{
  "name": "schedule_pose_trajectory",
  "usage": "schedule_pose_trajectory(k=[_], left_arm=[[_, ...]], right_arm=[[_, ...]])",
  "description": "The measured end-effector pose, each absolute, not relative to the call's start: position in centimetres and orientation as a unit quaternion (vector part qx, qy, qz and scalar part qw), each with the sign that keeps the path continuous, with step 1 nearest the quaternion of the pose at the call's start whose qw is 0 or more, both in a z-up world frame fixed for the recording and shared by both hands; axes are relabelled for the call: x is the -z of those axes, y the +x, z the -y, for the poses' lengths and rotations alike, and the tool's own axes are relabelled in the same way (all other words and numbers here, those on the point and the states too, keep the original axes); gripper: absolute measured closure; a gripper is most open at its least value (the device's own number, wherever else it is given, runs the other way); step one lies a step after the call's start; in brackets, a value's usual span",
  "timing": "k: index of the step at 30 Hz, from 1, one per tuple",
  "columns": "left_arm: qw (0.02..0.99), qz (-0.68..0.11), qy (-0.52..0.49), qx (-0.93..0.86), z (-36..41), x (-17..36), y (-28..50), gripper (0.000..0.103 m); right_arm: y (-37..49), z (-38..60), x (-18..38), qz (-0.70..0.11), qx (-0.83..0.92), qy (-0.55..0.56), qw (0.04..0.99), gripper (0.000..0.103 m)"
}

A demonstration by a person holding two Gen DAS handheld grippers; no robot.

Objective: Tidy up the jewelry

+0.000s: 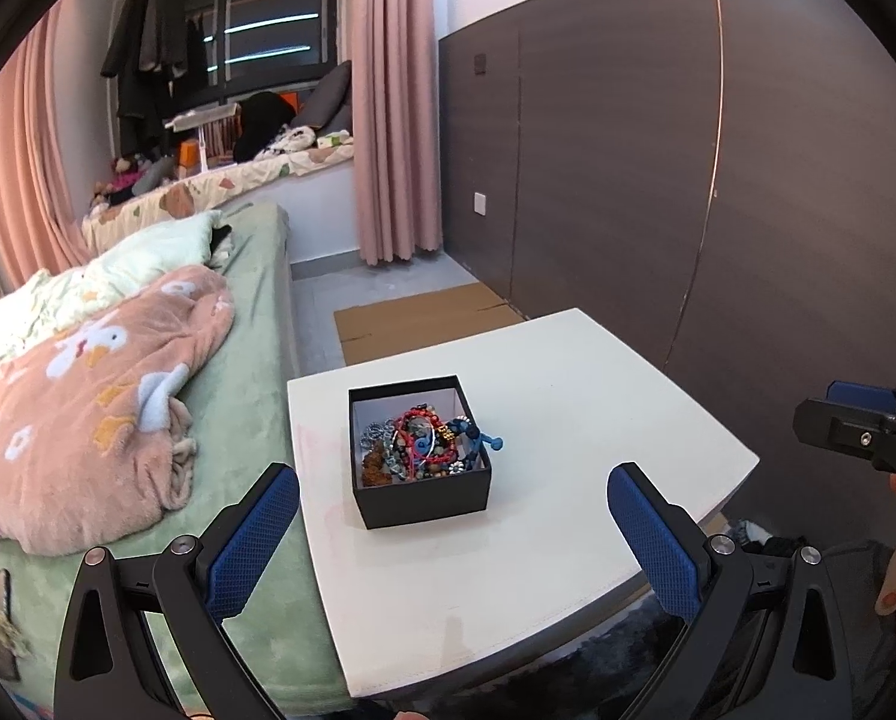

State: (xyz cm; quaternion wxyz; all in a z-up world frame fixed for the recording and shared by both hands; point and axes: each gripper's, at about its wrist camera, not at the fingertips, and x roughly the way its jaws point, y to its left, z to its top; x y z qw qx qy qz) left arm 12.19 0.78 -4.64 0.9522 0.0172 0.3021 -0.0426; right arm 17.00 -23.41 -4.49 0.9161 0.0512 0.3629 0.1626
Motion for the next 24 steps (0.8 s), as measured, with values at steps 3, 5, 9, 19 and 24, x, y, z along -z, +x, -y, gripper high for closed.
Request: schedule_pose_trajectory(k=[3,5,9,19,24], left_arm=[[0.953,-0.300,0.020,0.041,-0.7,4.7,12.2,0.000],[0.953,-0.301,0.021,0.040,-0.7,4.7,12.2,0.000],[0.954,-0.297,0.030,0.031,-0.5,4.6,12.1,0.000],[0.962,-0.268,0.043,0.036,-0.2,4.1,11.2,0.000],[0.963,-0.266,0.027,0.037,-1.0,4.1,11.3,0.000]], right_arm=[[17.0,23.2,4.5,-0.364,-0.163,0.049,0.916,0.000],[17.1,23.2,4.5,-0.364,-0.163,0.050,0.916,0.000],[17.1,23.3,4.5,-0.364,-0.163,0.050,0.916,0.000],[17.2,23.4,4.5,-0.363,-0.162,0.052,0.916,0.000],[17.2,23.4,4.5,-0.363,-0.162,0.052,0.916,0.000]])
